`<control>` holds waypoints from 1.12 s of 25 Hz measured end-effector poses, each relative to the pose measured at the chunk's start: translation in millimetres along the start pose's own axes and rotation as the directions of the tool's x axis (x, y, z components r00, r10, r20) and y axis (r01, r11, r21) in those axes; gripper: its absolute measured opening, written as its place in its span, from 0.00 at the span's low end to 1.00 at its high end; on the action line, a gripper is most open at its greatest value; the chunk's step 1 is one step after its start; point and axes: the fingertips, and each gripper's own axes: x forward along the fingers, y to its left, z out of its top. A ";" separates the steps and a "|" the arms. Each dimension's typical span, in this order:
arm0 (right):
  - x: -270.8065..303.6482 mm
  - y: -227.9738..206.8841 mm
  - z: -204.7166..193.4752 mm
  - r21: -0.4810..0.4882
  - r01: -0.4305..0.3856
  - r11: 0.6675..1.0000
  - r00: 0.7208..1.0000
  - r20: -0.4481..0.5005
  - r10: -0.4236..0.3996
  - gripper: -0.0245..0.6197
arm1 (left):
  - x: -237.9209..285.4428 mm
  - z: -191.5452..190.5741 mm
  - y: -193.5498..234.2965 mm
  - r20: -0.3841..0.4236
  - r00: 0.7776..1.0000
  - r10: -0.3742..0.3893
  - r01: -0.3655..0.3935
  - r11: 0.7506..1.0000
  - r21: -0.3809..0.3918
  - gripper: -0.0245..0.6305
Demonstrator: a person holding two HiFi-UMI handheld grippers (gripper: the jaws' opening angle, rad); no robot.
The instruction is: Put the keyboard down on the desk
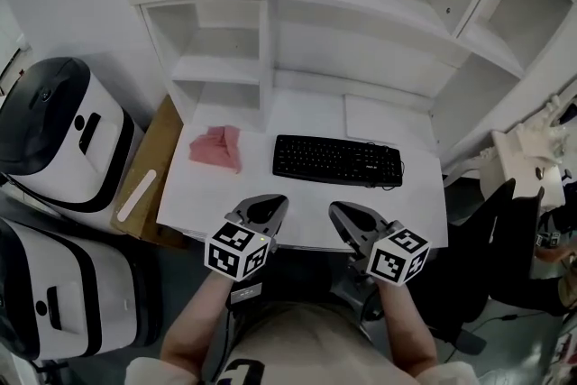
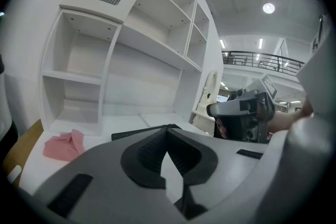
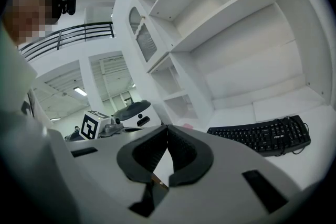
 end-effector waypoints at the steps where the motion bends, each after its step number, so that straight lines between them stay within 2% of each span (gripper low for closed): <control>1: -1.8 1.8 -1.6 0.000 0.004 1.000 1.000 -0.001 -0.004 0.08 | -0.9 -0.7 -1.8 0.002 1.000 -0.006 0.006 1.000 -0.004 0.06; 7: -8.9 6.0 -4.7 -0.034 0.033 0.999 0.999 -0.003 -0.034 0.08 | -7.5 -0.5 -15.5 0.014 1.000 -0.027 0.027 1.000 -0.015 0.06; 21: -52.3 1.8 -1.8 -0.075 0.019 0.997 1.000 0.015 -0.018 0.08 | 4.4 11.2 -71.3 0.028 0.999 -0.045 0.045 0.999 -0.009 0.06; 28: -79.8 -5.3 -4.3 -0.095 0.012 0.995 1.000 0.013 -0.010 0.08 | 16.6 17.3 -106.5 0.026 0.998 -0.054 0.053 0.998 0.019 0.06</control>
